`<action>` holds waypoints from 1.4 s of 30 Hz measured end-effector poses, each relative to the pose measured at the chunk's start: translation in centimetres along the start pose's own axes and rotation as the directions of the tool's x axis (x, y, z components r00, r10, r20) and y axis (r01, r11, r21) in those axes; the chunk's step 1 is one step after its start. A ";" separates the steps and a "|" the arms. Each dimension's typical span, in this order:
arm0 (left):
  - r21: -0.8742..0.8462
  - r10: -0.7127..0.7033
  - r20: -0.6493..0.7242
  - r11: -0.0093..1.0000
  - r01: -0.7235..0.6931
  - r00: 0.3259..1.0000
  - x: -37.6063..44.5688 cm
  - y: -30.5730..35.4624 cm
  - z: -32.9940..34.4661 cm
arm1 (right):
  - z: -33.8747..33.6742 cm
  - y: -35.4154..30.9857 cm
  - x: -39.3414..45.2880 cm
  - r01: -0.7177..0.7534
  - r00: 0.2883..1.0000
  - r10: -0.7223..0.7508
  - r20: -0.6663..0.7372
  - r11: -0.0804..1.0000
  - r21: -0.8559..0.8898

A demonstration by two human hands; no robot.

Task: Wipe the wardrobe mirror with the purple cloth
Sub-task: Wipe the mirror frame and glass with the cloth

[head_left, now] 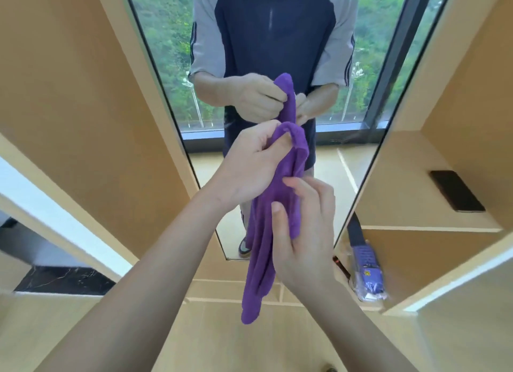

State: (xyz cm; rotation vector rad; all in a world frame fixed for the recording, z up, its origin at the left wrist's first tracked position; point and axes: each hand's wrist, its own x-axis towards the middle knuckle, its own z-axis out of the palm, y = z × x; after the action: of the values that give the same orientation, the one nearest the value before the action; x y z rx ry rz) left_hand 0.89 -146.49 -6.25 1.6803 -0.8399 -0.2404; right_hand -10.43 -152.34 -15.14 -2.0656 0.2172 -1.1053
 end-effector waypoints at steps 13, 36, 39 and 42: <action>0.313 0.091 0.071 0.944 -0.109 0.993 1.9 2.1 0.1 | 0.9 3.9 3.3 -0.025 1.000 0.025 0.017 0.999 -0.028; 0.705 0.291 -0.302 0.709 0.008 0.908 -0.6 -0.1 -5.4 | 0.3 11.2 9.1 0.068 0.994 -0.098 -0.051 0.905 -0.419; 0.799 0.316 -0.224 0.601 -0.012 0.922 -1.7 -0.8 -5.9 | 1.0 9.0 10.5 0.033 0.989 -0.085 -0.125 0.928 -0.371; 0.857 0.370 -0.210 0.516 -0.012 0.905 -2.1 -0.9 -5.6 | 1.1 6.2 13.0 0.104 0.977 -0.171 -0.130 0.906 -0.410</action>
State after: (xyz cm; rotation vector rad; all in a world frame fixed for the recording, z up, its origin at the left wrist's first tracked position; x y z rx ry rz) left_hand 2.93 -140.77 -5.98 2.3953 -0.9001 0.7842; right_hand -0.44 -162.14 -11.56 -2.3799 0.4139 -1.4145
